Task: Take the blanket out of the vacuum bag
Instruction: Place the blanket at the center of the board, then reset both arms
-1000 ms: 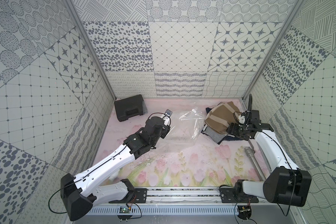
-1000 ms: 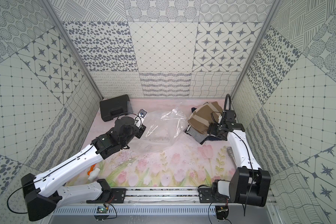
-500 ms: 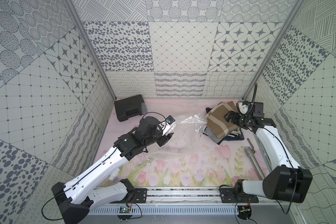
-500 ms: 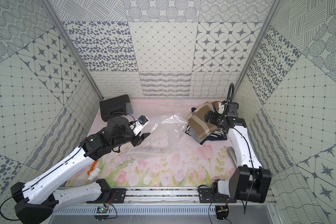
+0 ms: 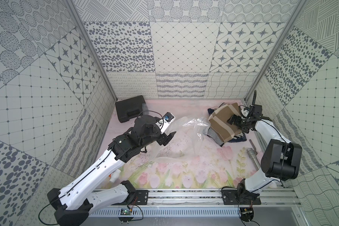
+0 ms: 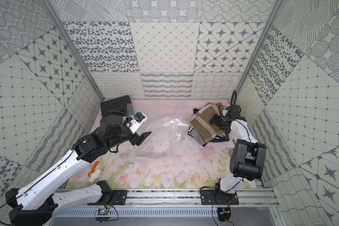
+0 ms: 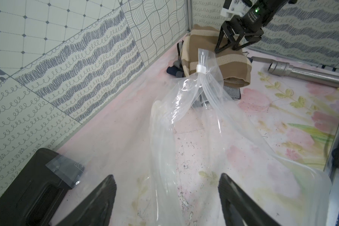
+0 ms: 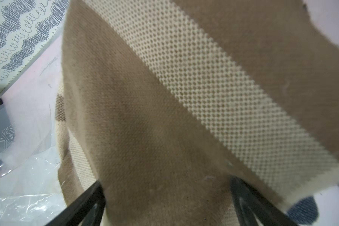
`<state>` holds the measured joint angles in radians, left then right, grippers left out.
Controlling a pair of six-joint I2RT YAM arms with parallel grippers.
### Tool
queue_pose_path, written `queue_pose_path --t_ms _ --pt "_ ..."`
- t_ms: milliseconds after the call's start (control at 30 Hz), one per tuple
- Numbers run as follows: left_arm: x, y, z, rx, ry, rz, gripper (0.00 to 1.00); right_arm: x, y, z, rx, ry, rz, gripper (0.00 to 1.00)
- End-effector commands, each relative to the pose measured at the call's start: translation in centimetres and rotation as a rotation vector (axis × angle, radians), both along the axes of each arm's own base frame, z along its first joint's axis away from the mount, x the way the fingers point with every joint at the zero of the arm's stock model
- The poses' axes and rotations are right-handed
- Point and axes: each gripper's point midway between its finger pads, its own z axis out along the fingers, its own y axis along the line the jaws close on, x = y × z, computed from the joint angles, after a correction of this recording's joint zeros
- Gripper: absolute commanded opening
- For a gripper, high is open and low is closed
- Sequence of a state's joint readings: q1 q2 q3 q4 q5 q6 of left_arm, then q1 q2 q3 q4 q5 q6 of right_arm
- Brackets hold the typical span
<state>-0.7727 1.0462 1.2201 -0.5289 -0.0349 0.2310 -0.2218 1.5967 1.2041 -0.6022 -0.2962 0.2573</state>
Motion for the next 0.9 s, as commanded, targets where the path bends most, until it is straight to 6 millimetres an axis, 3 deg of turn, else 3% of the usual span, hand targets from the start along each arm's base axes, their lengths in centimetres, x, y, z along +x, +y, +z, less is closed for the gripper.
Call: queue_pose_path --t_ms 0,133,300,467,567,633,733,867 --pt "1.8 -2.4 6.0 -0.159 -0.145 -0.031 0.87 0.2 -0.8 7.4 -0.101 -0.195 -0.015 0.99" --pt "5.1 -1.7 8.1 -0.220 -0.260 0.098 0.95 -1.6 2.0 12.6 -0.094 -0.350 0.037 0.99" --pt "11.2 1.8 4.9 -0.200 -0.180 0.372 0.99 -3.6 6.4 15.2 -0.029 -0.492 0.179 0.99" --pt "14.5 8.2 0.5 -0.248 -0.043 0.619 0.99 -4.2 7.4 13.5 -0.008 -0.550 0.231 0.99" --pt "14.9 13.6 -5.5 -0.208 0.041 0.809 0.99 -3.9 7.2 11.5 -0.029 -0.554 0.237 0.99" --pt "14.5 15.8 -9.3 -0.166 0.043 0.885 1.00 -3.8 7.0 10.4 -0.064 -0.579 0.242 0.99" --pt "13.2 17.5 -13.5 -0.111 0.001 0.936 0.99 -3.8 6.5 9.0 -0.105 -0.607 0.232 0.99" --pt "12.3 19.9 -15.7 -0.035 -0.039 1.006 1.00 -4.0 5.3 8.5 -0.168 -0.645 0.172 0.98"
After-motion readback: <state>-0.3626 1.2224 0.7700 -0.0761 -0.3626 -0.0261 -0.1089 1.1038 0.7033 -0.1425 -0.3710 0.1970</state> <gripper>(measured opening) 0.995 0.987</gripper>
